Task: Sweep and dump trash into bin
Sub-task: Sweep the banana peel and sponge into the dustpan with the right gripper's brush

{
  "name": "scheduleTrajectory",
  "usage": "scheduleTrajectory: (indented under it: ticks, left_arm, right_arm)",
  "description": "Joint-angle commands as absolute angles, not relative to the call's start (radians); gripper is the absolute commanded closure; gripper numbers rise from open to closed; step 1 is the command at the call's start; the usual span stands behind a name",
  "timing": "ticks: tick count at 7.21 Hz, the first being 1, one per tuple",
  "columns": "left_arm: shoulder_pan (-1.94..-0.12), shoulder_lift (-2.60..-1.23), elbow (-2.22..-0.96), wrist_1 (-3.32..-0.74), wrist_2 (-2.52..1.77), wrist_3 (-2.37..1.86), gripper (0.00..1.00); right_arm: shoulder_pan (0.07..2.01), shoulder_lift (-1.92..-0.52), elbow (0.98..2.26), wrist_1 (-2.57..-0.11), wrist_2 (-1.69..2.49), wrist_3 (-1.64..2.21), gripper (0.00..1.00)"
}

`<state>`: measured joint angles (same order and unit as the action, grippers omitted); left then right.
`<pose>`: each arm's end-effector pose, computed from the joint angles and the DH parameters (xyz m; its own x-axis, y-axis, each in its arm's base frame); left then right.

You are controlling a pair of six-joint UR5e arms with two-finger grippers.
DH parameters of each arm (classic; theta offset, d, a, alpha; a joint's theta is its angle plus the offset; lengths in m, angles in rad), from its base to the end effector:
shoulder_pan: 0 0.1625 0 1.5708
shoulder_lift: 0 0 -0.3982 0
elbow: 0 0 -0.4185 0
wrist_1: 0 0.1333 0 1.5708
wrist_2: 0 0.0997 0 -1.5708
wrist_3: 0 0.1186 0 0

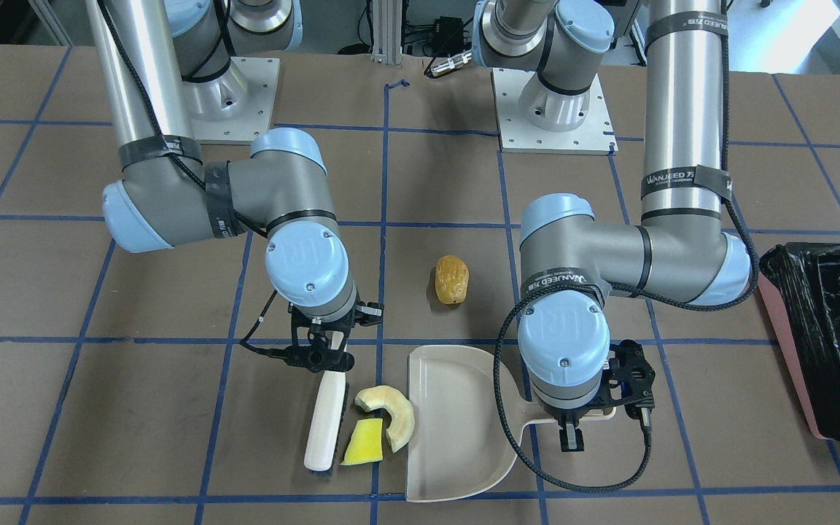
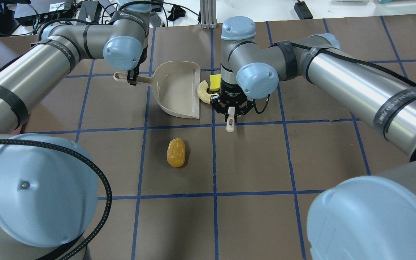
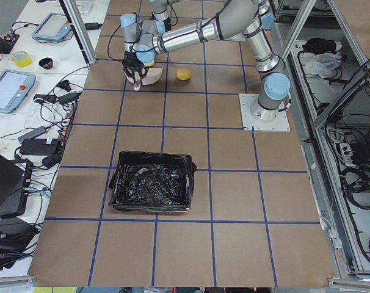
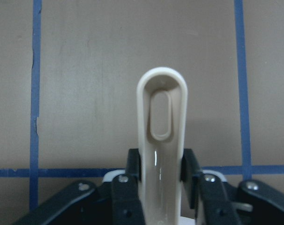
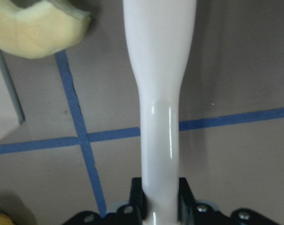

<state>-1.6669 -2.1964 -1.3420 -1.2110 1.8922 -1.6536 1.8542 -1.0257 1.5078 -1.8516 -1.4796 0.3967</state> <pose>-0.1640 -0.7021 0.2074 -0.0175 -0.9998 -0.0108 -0.9480 0.0201 -0.3177 0.3205 -0.5851 0.1733 -0.9924 0.1228 -0.0050 0.1187 0.9685 0.2189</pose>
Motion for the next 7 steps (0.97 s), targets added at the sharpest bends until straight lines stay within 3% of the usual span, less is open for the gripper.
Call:
scheduleTrajectory:
  ticks: [1,7]
  left_arm:
    - [-1.681,-2.195,-1.342,-1.209,1.893,-1.663,1.0]
    - [-1.68,-2.206,-1.35,-1.141,1.765,-1.545,1.0]
  right_arm:
    - [1.903,-1.003,1.486,-1.853,-1.476,0.435,1.0]
    - [1.991,-0.993,1.436,-1.865,-1.34,0.558,1.0]
